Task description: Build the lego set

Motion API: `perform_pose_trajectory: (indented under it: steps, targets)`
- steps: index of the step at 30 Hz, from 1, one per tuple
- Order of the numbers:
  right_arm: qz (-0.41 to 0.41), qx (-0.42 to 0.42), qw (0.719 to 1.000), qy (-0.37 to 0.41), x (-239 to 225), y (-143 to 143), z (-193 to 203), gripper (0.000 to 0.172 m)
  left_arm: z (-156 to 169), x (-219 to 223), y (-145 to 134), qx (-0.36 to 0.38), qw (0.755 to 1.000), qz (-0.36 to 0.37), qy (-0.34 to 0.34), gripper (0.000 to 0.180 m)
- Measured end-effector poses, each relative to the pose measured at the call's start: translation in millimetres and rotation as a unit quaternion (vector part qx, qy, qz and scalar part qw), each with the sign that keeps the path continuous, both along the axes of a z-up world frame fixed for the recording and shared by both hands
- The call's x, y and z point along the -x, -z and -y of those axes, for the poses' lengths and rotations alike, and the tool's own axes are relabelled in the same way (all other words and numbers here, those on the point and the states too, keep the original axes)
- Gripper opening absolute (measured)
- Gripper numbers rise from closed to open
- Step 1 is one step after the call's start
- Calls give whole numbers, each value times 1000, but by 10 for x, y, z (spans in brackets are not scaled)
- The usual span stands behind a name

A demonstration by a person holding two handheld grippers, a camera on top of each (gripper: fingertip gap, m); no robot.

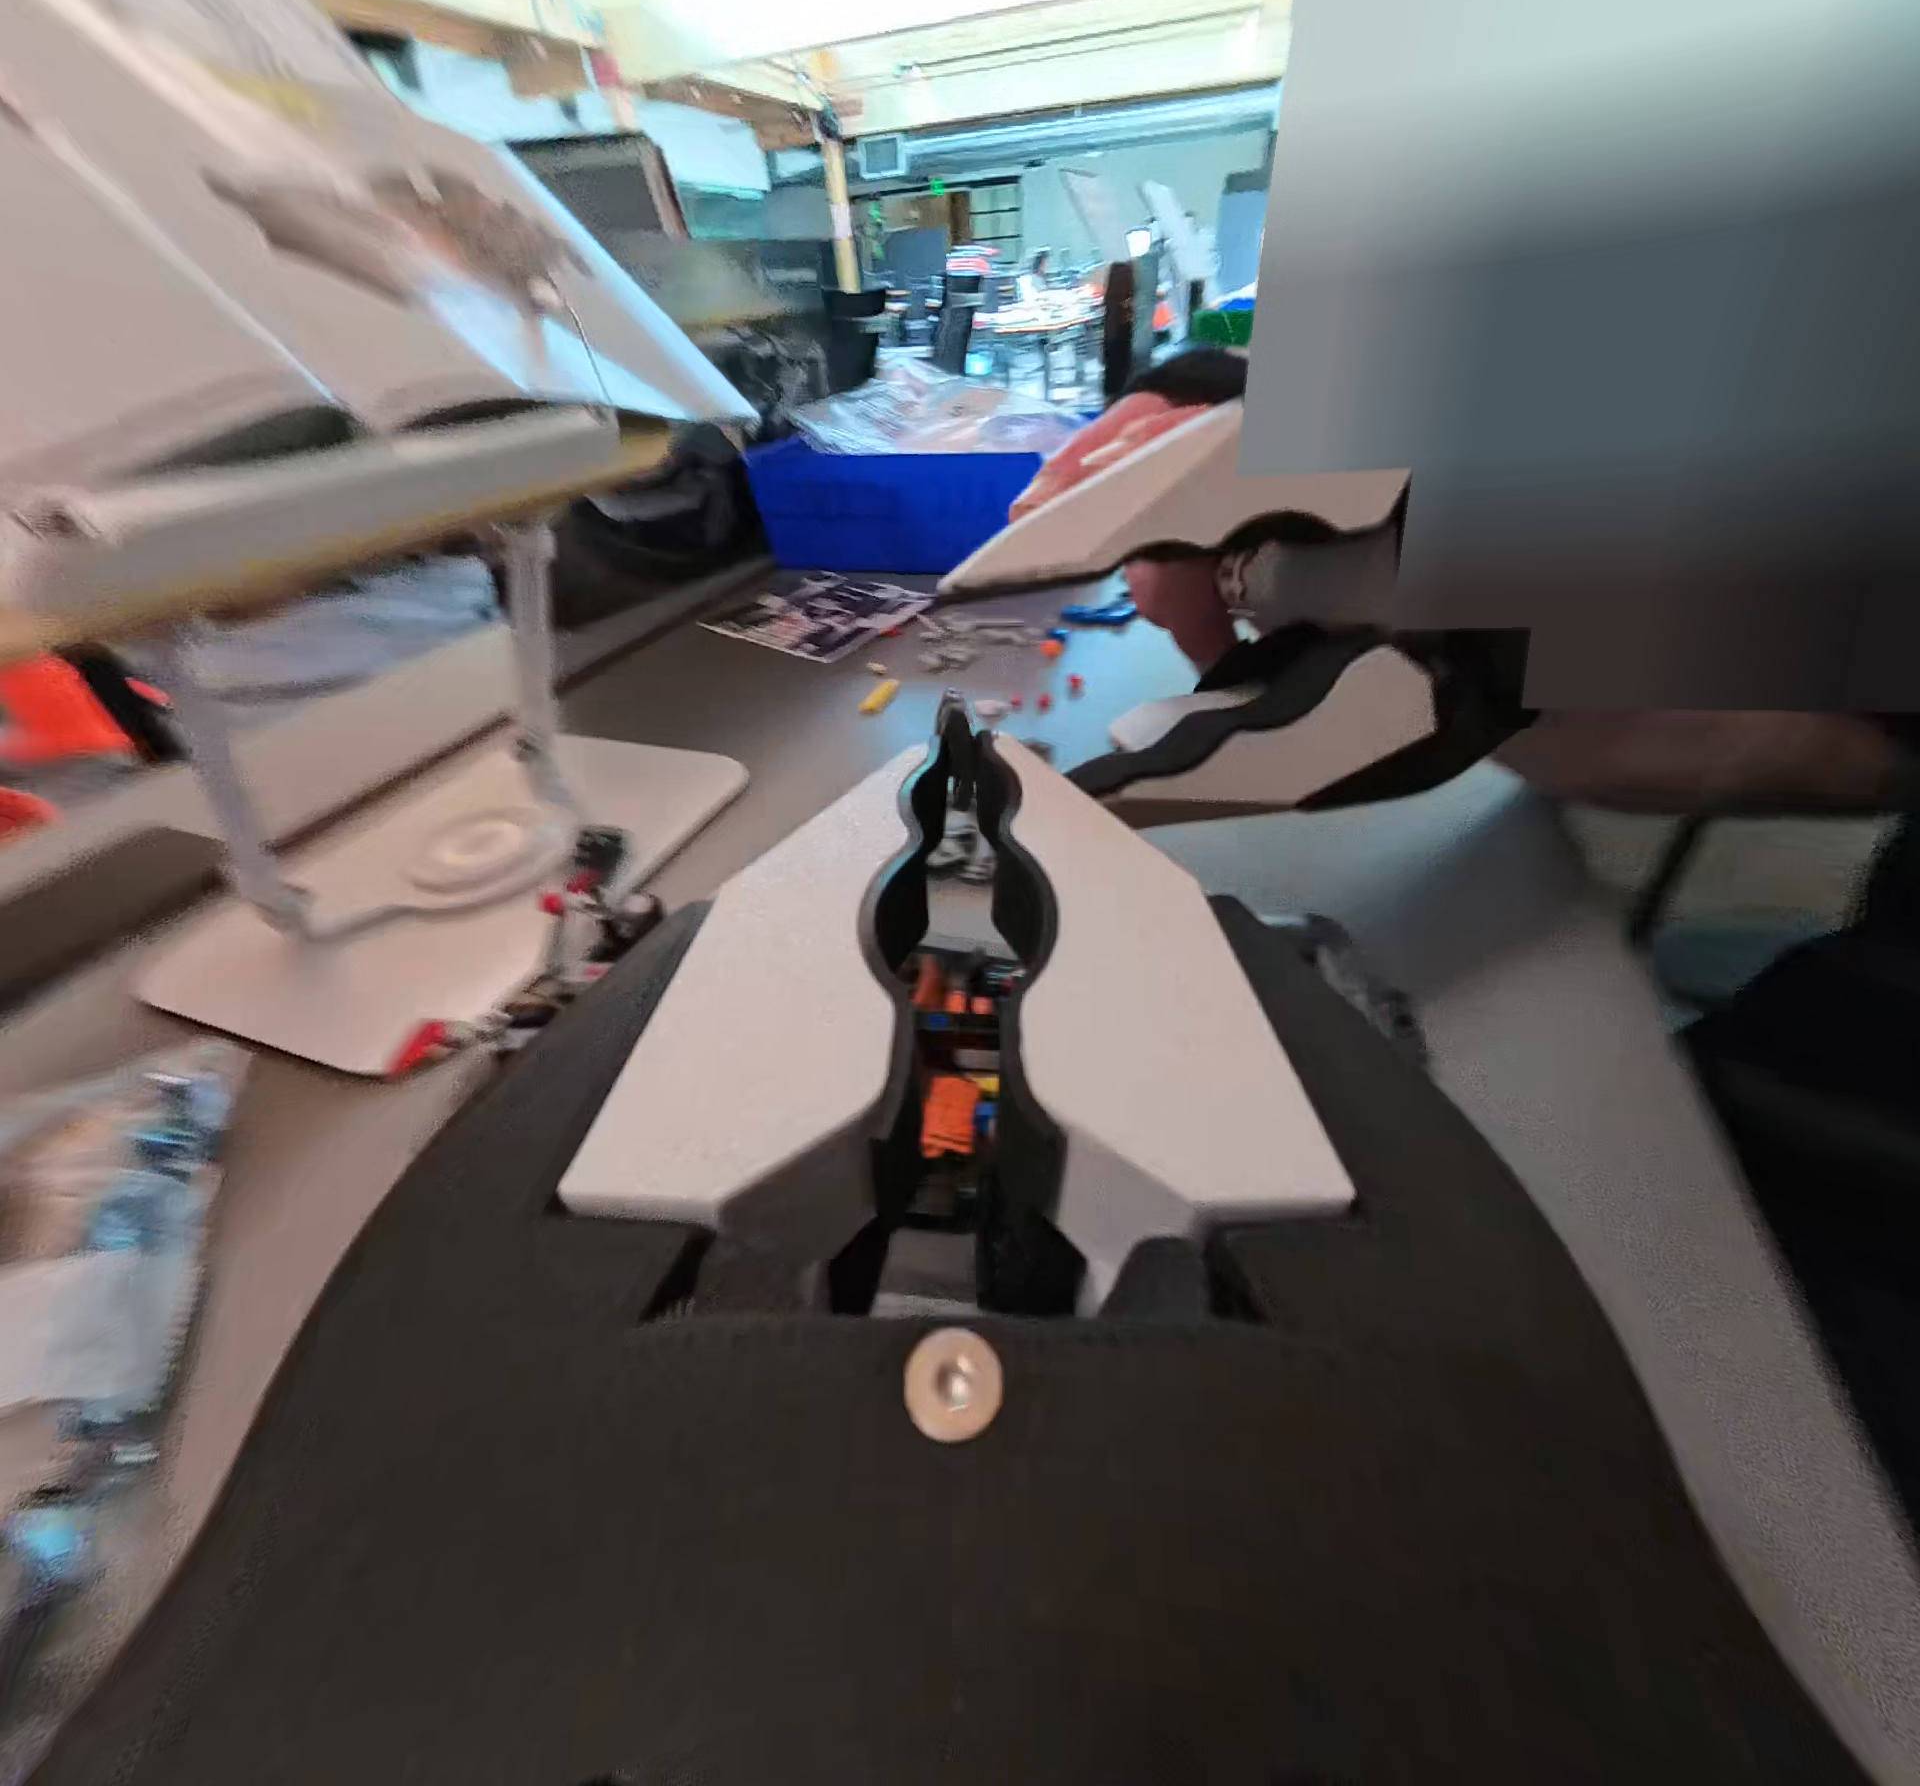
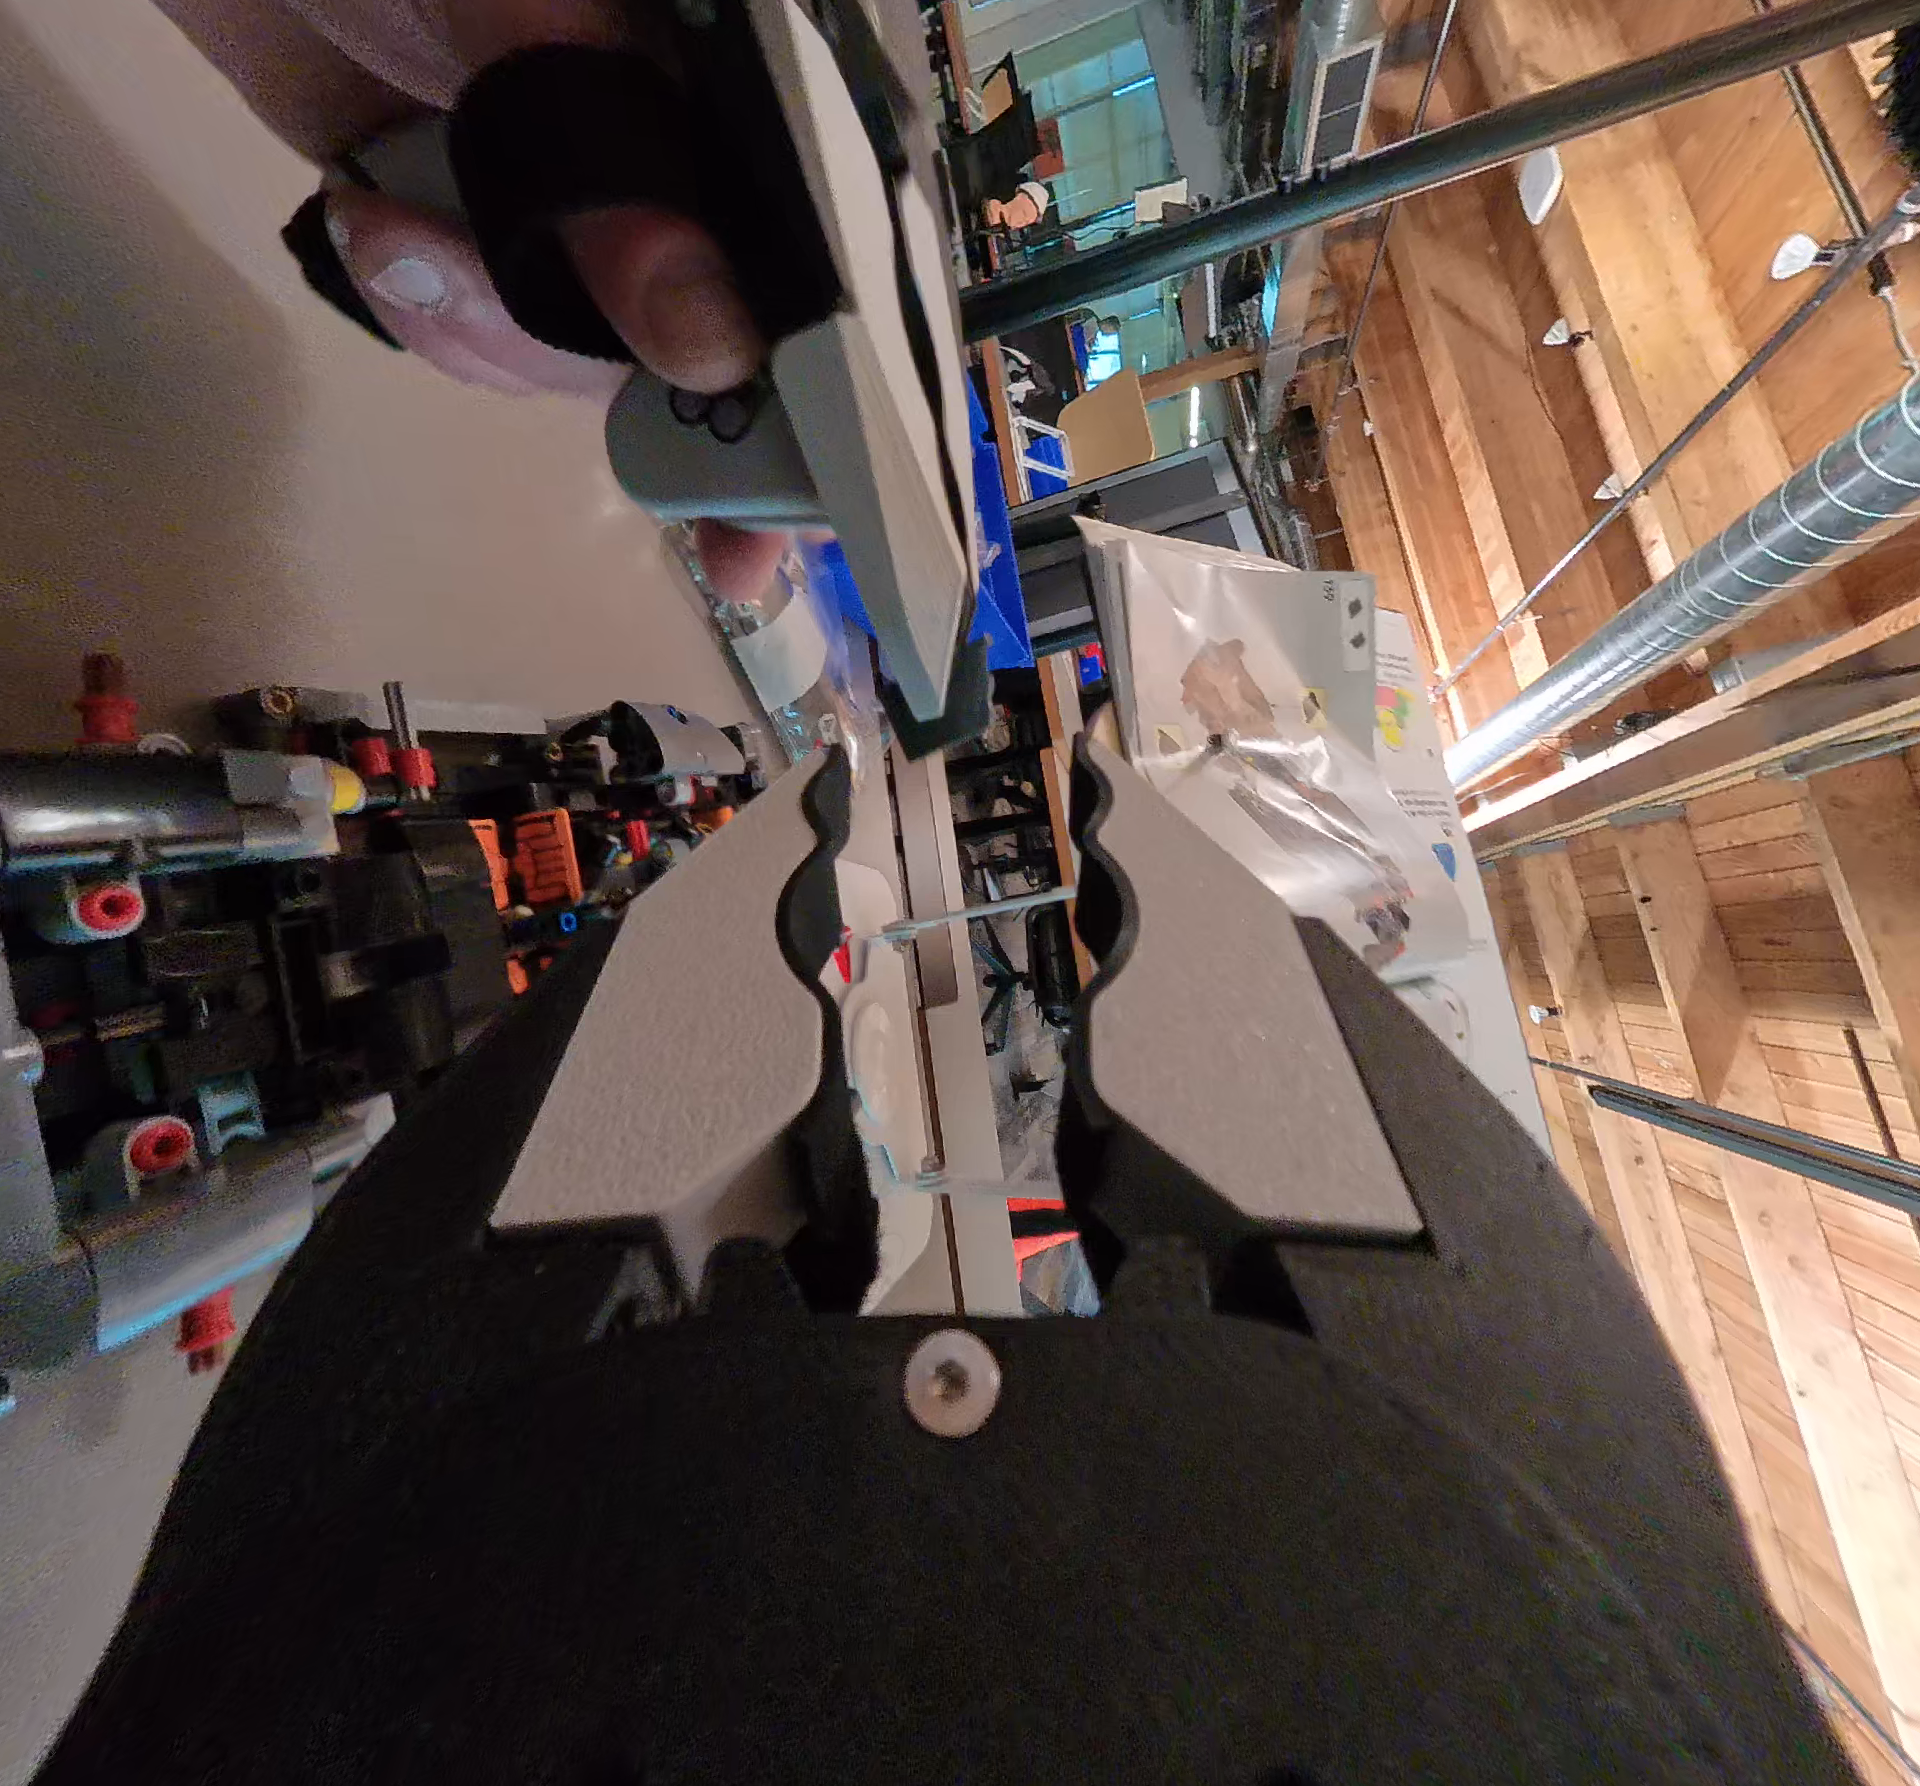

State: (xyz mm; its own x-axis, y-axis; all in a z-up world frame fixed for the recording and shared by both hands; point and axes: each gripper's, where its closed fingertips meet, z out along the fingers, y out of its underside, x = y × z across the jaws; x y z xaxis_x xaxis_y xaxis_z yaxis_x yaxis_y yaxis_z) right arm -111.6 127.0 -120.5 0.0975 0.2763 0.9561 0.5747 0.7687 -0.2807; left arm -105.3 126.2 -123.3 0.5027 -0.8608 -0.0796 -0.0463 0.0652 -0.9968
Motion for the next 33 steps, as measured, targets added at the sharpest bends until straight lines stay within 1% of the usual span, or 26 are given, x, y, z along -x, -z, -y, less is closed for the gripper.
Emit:
perform_pose_trajectory:
  steps: [1,2,3,4,6,7,9,10,11,14,17,19,20,21,23,26,31,33]
  targets:
    - [-4,0,1000,2,-37,-25,-8,39,11,7,-24,-51,998,-34,-26,3]
    - [-7,2,1000,3,-81,-39,-23,38,18,10,-27,-125,986,-93,-62,3]
    - [-10,5,1000,7,-130,-48,-50,37,37,7,-32,-212,959,-160,-97,3]
    - [-13,5,1000,14,-182,-55,-88,35,75,-9,-49,-297,920,-222,-128,3]
    - [-17,2,999,28,-268,-52,-160,30,165,-82,-78,-446,814,-328,-174,3]
    - [-17,3,999,30,-292,-38,-177,29,215,-129,-89,-488,779,-350,-183,3]
    - [-22,5,1000,19,-300,-28,-142,27,301,-200,-115,-523,751,-357,-189,3]
    - [-23,12,1000,9,-293,-23,-104,26,310,-204,-133,-540,731,-366,-200,3]
    - [-25,19,999,-3,-288,-21,-60,25,309,-206,-132,-548,721,-372,-203,3]
    - [-20,42,998,-45,-292,-18,88,21,294,-210,-121,-548,719,-376,-202,3]
    - [-1,51,995,-81,-306,-30,243,16,296,-223,-122,-539,731,-370,-195,3]
    - [14,40,995,-85,-309,-35,283,14,292,-240,-93,-526,744,-369,-184,3]
    - [21,33,995,-88,-304,-33,303,12,293,-249,-80,-527,743,-371,-181,3]
    - [27,24,995,-91,-297,-32,323,10,294,-259,-65,-524,747,-369,-177,3]
    - [39,1,995,-89,-284,-15,335,8,294,-273,-32,-507,764,-361,-167,3]
    - [54,-24,995,-86,-262,31,343,7,296,-288,1,-493,778,-358,-155,3]
    - [62,-38,994,-83,-278,73,328,3,286,-306,59,-471,797,-352,-136,3]
    - [65,-38,994,-82,-284,80,326,2,283,-311,68,-467,801,-351,-133,3]
